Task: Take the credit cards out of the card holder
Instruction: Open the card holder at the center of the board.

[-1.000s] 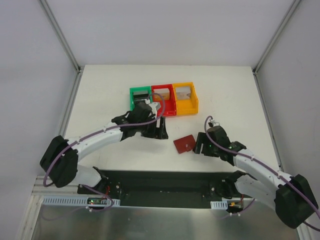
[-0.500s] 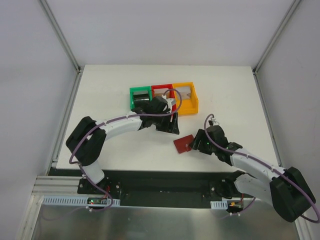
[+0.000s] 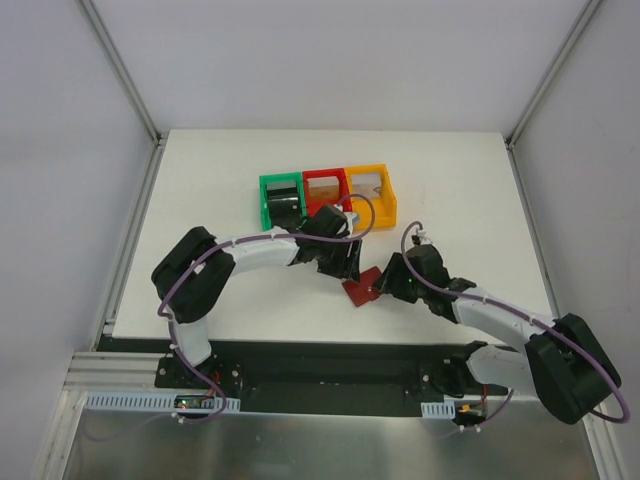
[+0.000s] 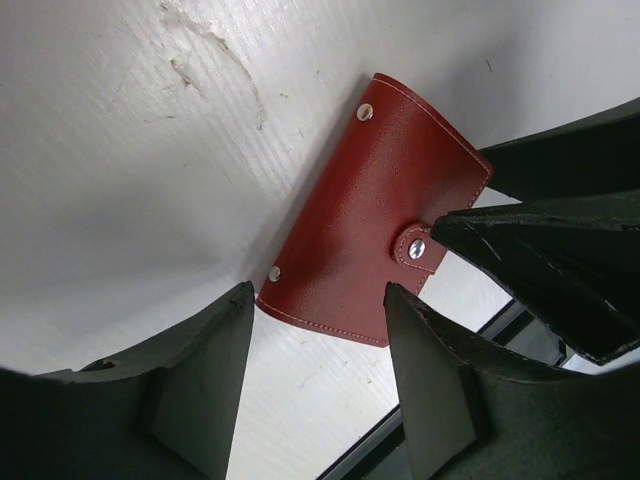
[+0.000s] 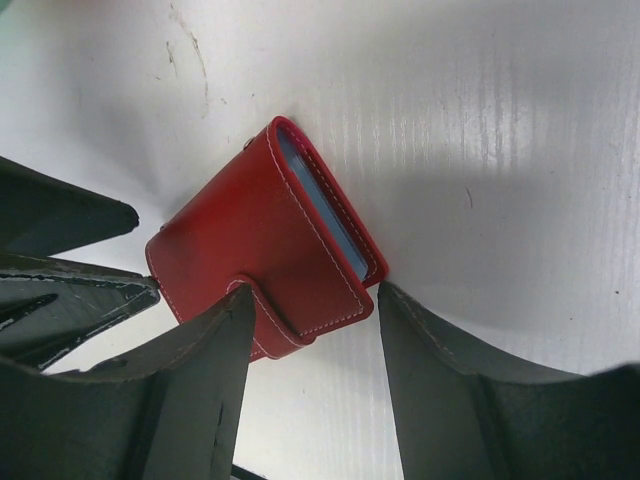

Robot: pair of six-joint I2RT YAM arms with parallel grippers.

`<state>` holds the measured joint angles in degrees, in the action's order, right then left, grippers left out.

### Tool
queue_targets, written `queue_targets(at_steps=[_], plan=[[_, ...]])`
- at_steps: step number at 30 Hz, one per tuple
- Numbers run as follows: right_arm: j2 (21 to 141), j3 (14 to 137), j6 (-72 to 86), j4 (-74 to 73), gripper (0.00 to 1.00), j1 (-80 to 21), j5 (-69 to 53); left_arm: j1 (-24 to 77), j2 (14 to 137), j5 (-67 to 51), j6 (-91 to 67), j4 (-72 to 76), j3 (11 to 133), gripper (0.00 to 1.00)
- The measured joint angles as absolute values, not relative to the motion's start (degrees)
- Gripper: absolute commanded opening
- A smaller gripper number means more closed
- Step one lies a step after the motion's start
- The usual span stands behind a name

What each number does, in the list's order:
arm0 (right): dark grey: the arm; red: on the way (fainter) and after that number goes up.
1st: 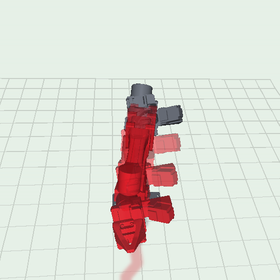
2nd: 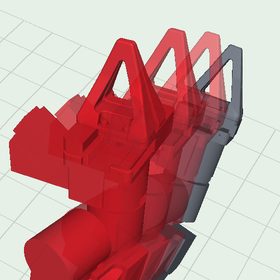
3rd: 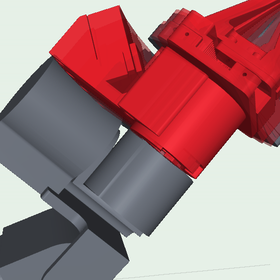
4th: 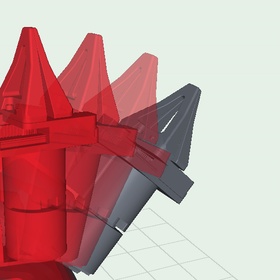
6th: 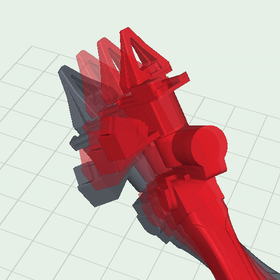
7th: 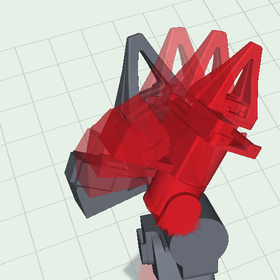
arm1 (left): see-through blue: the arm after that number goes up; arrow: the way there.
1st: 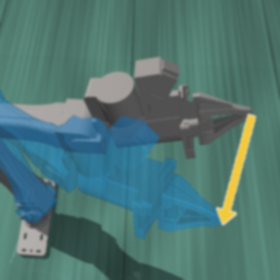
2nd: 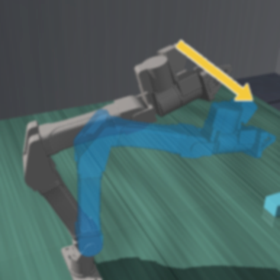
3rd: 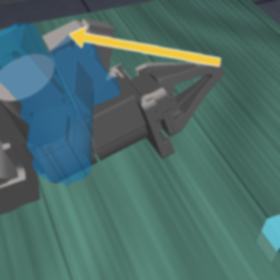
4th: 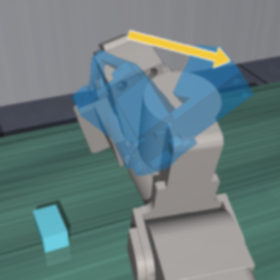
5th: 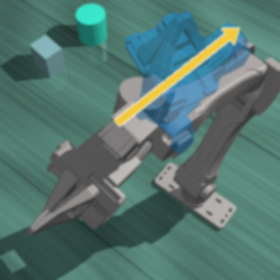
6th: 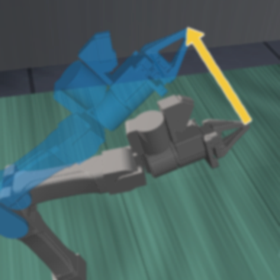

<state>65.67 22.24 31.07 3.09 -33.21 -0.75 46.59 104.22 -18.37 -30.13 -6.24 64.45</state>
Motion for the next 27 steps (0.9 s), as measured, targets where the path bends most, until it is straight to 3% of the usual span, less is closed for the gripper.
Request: queue_targets(at_steps=[8,27], plan=[[68.58,25.65,27.97,-0.03,0.55,-33.21,-0.8,46.89,104.88,-18.33,-30.63,-4.54,63.59,0.46],[83.09,39.68,15.68,-5.78,0.57,-35.0,-5.43,48.66,91.05,-15.38,-40.07,7.35,41.71,0.41]])
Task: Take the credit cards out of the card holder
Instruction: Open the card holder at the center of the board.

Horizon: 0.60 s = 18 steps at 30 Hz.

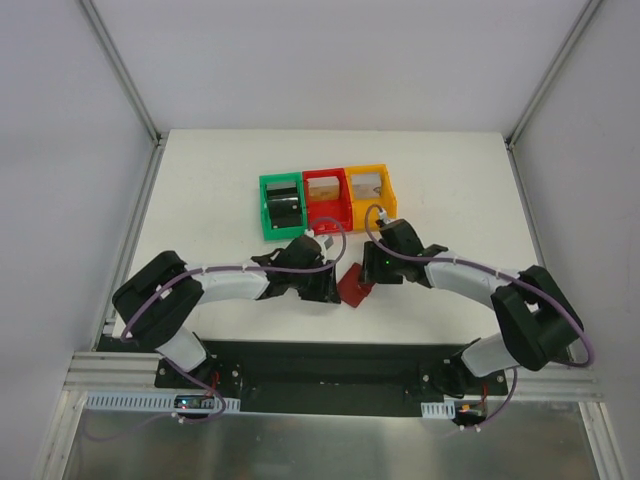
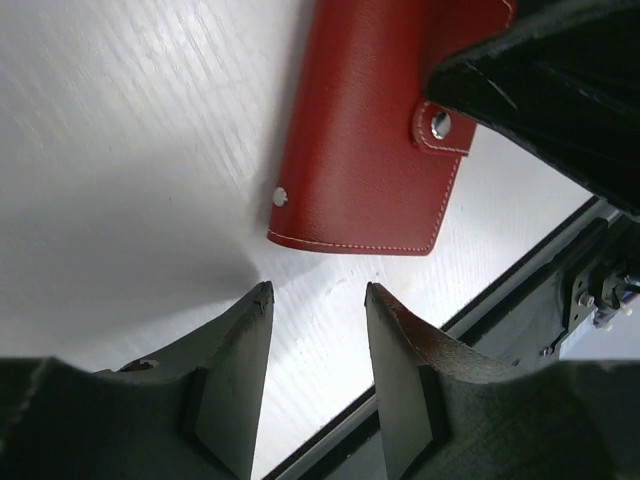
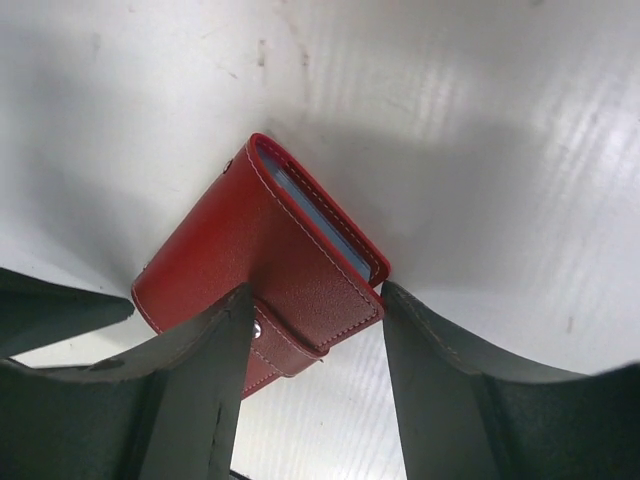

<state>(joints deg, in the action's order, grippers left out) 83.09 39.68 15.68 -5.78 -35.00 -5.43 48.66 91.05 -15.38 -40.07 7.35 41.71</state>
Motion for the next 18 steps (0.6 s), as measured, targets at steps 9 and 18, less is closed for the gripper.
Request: queue_targets(at_steps=[9,18], plan=[[87.31,44.64,11.66,-7.14,0.67,-38.59,-6.24,51.81,81.17,-12.38,-42.96,8.16,35.09,0.47],[82.15,45.08,10.2,-12.75,0.77,-37.85,-3.09,51.48,68.12,-4.69,-43.64,3.07,32.51,0.63]])
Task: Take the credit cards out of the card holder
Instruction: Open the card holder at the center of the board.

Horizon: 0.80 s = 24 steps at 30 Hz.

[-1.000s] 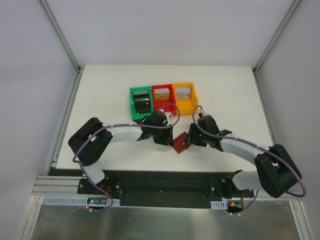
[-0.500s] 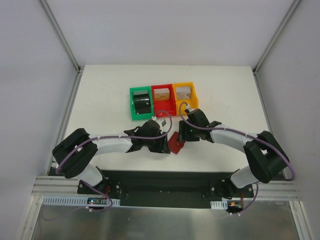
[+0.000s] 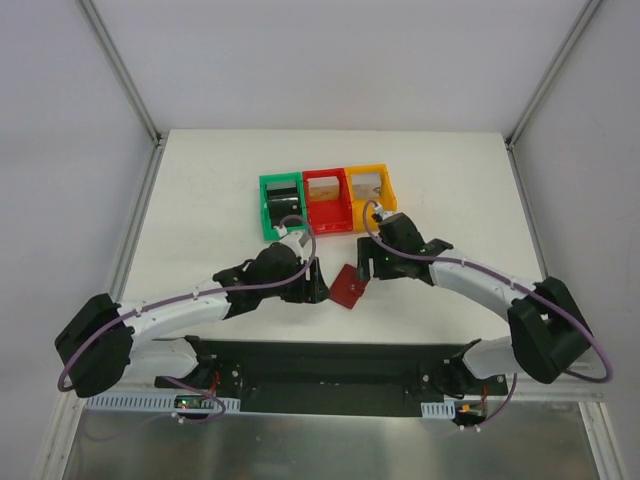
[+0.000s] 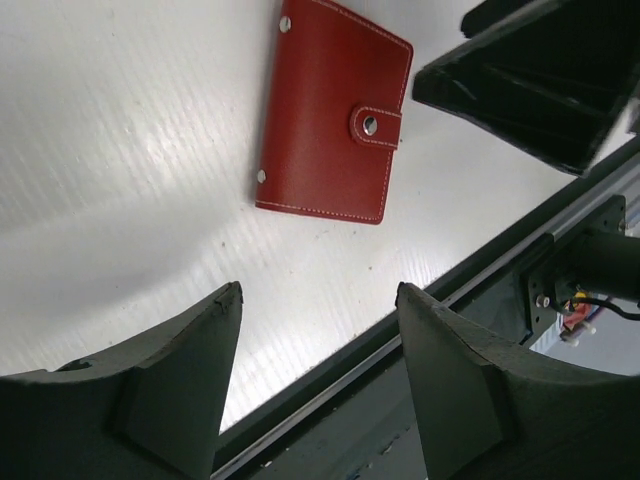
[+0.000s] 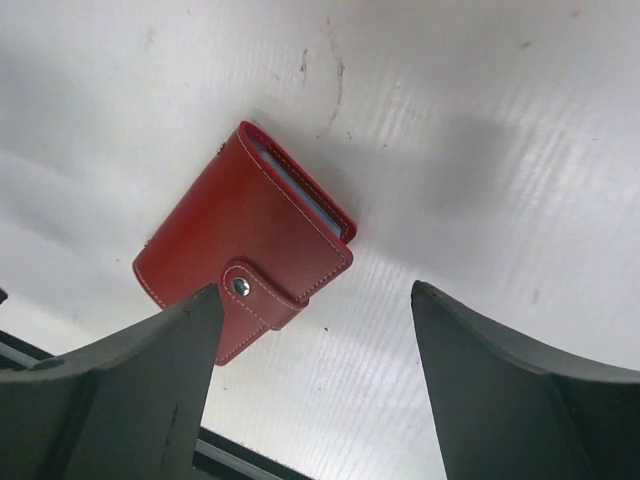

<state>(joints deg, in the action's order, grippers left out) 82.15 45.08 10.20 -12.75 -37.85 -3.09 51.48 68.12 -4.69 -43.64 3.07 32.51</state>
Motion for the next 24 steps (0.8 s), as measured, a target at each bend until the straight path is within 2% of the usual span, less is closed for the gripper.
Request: queue_targets(at_steps=[5,9,14,24], plan=[[75.2,43.79,11.9,-13.3,0.7,-37.32,-1.93,46.06,72.1,-8.91,-39.88,0.86,37.82,0.59],[71.99,36.62,16.51,-9.76,0.62,-37.32,-2.15,43.81,78.41,-14.98,-35.75,1.19,43.38,0.57],[72.27,31.77,21.91,-7.77,0.61,-37.56,-2.26,43.7,81.95,-19.0,-33.39,1.23,46.09,0.54],[76.66,31.75,26.87,0.45,0.56,-37.87,-1.98,43.03,91.18,-19.0,-33.45,1.19,46.68,0.49]])
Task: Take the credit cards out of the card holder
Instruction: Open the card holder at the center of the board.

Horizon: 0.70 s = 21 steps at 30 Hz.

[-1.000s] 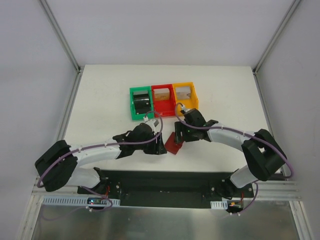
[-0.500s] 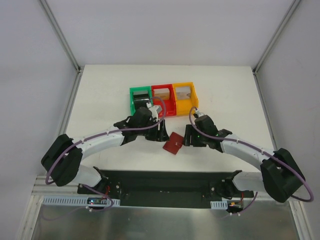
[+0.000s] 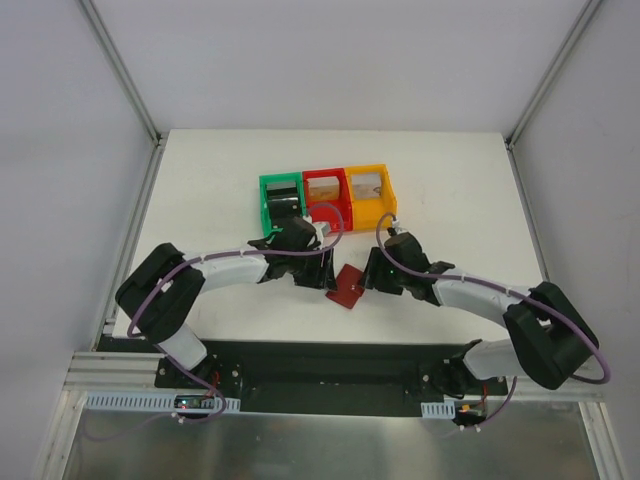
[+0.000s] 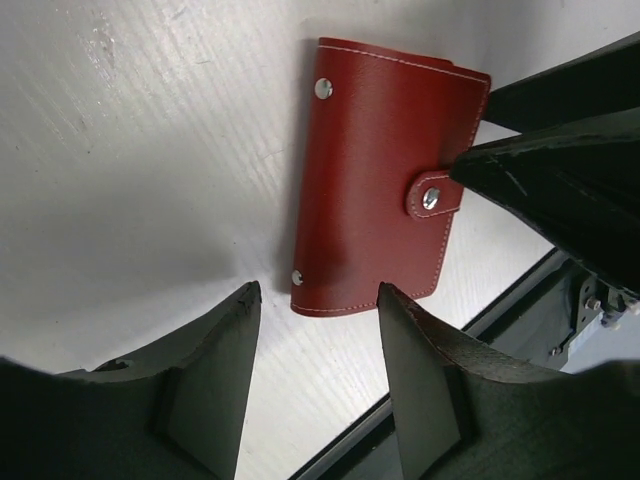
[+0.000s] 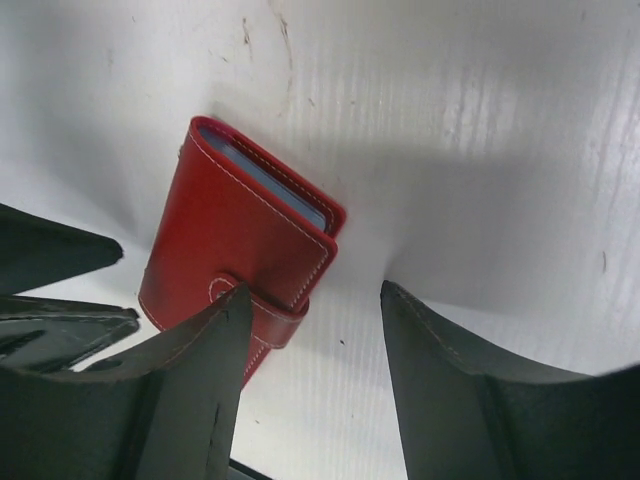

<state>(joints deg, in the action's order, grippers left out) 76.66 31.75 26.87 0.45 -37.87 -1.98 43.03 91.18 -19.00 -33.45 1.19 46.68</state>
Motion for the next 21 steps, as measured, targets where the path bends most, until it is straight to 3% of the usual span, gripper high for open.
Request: queue_targets(at_steps=[14,21], plan=[[85.01,37.69,23.57,2.98,0.43,-37.89,-4.05,43.29,93.51,-20.84,-37.19,9.58,42.48,0.19],[87.29,41.65,18.06,-0.89,0.43,-38.83,-6.07,45.1,89.38,-19.92,-41.5,15.64,35.0,0.18]])
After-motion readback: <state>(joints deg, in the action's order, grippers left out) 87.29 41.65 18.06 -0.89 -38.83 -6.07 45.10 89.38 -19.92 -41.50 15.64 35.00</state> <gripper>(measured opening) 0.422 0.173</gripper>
